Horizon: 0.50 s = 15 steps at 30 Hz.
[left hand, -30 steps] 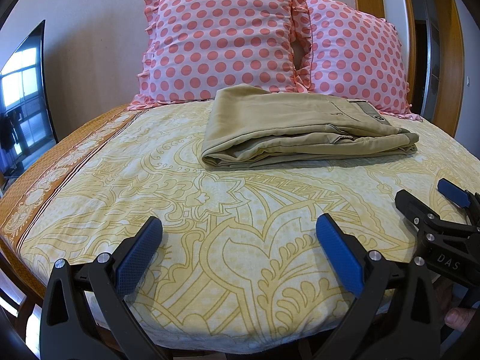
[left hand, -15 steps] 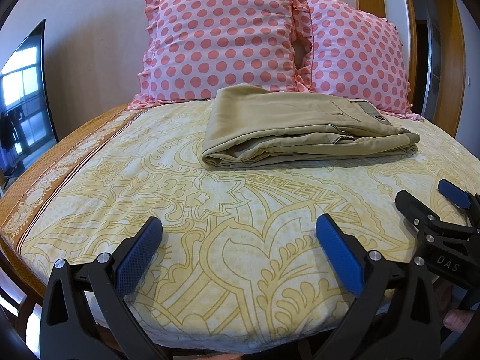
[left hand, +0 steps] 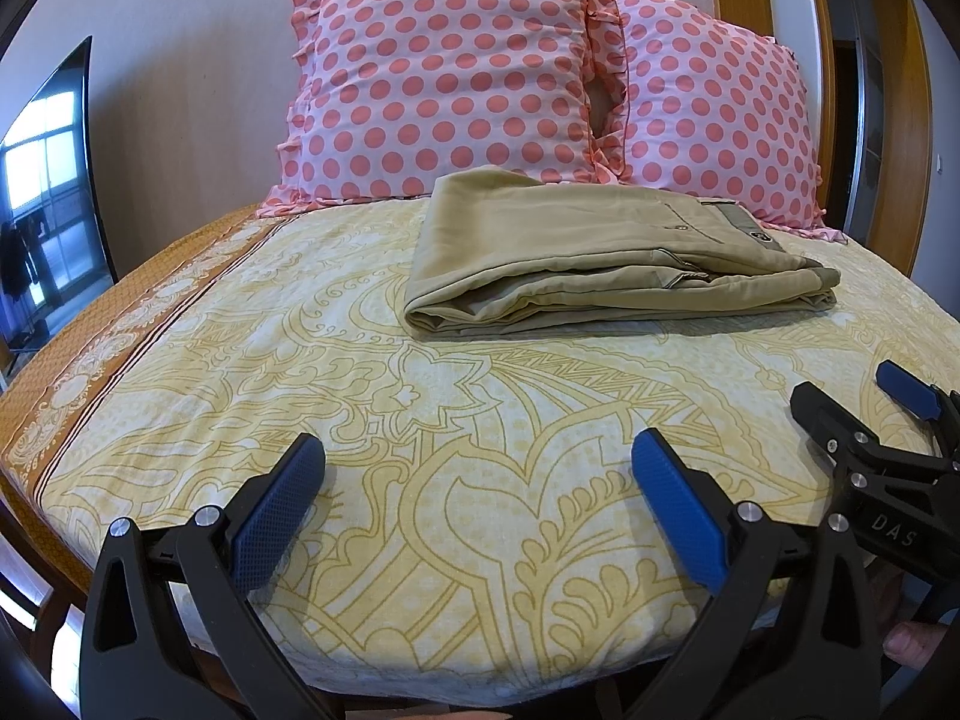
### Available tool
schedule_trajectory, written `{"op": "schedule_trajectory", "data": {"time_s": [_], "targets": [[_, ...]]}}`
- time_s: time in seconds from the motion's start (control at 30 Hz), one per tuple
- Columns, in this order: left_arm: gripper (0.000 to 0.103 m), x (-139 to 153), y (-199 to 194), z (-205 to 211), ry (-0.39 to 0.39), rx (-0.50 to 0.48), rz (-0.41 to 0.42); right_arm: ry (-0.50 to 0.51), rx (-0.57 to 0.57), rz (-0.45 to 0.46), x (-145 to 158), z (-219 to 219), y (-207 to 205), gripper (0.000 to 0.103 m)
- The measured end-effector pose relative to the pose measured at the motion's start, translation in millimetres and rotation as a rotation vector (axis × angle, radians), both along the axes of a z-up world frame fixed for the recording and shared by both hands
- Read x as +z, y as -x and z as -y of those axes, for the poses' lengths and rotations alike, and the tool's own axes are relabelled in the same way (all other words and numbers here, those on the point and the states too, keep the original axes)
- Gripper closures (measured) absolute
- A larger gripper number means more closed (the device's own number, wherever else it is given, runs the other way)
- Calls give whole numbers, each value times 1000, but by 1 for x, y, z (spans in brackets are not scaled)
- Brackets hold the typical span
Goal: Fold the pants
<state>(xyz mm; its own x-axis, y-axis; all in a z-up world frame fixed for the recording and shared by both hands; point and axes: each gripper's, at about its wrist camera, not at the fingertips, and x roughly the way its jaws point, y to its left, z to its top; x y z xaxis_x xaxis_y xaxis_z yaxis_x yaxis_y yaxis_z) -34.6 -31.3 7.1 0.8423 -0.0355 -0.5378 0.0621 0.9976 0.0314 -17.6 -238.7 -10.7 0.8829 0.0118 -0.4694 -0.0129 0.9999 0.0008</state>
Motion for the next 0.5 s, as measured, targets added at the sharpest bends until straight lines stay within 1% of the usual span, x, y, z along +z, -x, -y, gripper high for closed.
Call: {"op": "schedule_trajectory", "data": {"time_s": [0.5], "targets": [[1, -1, 0, -4, 2, 0, 3, 0, 1, 2, -1, 1, 0, 2]]}}
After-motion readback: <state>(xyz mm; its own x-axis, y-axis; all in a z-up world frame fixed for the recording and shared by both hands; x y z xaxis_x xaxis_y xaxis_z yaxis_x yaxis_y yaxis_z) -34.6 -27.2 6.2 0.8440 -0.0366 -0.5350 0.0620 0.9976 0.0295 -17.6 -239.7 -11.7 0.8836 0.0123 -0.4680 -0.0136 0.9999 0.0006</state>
